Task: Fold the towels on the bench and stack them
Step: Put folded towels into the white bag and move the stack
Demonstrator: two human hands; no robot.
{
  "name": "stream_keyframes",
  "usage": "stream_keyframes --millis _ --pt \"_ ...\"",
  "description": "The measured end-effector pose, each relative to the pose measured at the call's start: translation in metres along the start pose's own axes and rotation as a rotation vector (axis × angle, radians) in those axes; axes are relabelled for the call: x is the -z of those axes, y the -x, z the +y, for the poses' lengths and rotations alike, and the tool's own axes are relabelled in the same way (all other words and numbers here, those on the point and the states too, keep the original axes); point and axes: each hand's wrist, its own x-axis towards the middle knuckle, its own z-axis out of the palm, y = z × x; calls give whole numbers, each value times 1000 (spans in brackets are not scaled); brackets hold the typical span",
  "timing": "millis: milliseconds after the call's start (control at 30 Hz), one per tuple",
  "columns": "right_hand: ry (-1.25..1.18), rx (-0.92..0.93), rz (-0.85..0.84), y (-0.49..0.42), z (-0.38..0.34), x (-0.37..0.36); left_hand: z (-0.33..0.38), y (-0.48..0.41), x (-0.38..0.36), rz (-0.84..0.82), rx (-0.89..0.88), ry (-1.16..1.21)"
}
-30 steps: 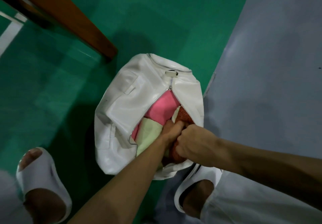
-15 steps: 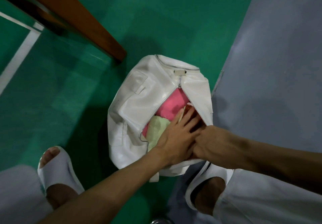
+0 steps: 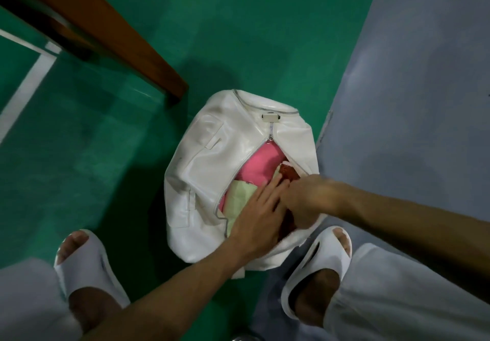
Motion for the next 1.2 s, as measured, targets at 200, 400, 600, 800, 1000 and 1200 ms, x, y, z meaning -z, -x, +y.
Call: stream_keyframes --millis 200,400,600,800,1000,1200 --pt "-763 -630 200 -29 -45 1 -10 52 10 -151 322 -149" --pt "-1307 -813 833 -56 -109 -76 -11 67 -2 -257 342 -184" --pt "-1378 -809 971 -83 -99 -98 -7 77 17 -218 223 -128" --pt "-930 -663 1386 -76 -95 -87 -12 12 75 405 354 -329" --pt "-503 -318 1173 -102 -102 -58 -47 -17 122 57 812 -280" --pt "-367 -89 1104 -127 -97 -2 -90 -35 159 81 777 -263"
